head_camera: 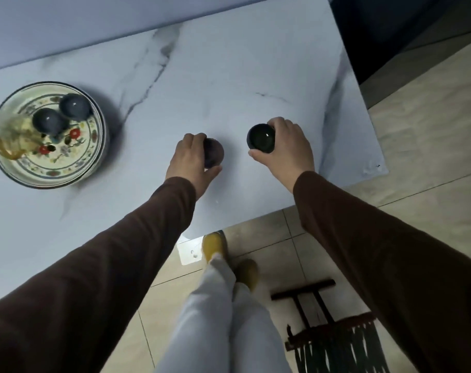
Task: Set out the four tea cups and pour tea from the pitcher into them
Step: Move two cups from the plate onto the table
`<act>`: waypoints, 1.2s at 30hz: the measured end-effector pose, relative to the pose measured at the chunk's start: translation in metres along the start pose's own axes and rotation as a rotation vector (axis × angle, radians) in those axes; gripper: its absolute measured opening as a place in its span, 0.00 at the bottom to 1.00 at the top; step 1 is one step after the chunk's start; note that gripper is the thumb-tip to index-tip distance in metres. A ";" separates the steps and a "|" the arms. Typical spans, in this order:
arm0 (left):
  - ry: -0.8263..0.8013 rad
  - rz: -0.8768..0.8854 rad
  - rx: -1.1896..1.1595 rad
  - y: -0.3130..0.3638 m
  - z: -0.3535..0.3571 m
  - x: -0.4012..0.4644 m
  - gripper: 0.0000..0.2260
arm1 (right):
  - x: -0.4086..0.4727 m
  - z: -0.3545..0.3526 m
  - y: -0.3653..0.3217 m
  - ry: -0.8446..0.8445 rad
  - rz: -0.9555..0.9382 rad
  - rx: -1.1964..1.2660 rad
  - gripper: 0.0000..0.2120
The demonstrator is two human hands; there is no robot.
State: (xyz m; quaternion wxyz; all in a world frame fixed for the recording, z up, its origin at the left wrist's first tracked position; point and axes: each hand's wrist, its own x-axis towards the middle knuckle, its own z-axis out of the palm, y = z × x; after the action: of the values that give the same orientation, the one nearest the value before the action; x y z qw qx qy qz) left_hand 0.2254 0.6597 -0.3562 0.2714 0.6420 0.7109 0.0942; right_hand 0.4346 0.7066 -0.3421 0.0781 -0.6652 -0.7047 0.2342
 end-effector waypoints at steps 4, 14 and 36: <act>-0.015 0.014 -0.021 0.018 0.008 0.028 0.28 | 0.028 -0.005 0.015 0.015 0.012 -0.002 0.30; -0.007 -0.055 0.010 0.067 0.030 0.085 0.29 | 0.088 -0.033 0.073 -0.028 -0.011 0.019 0.30; -0.007 -0.089 0.056 0.121 0.079 0.200 0.28 | 0.215 -0.039 0.154 -0.112 -0.169 -0.094 0.29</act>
State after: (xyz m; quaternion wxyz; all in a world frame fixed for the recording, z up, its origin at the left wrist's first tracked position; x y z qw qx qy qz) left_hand 0.3642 0.8544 -0.4162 0.2599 0.6172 0.7402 0.0597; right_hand 0.5681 0.9253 -0.4179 0.0269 -0.5923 -0.7716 0.2304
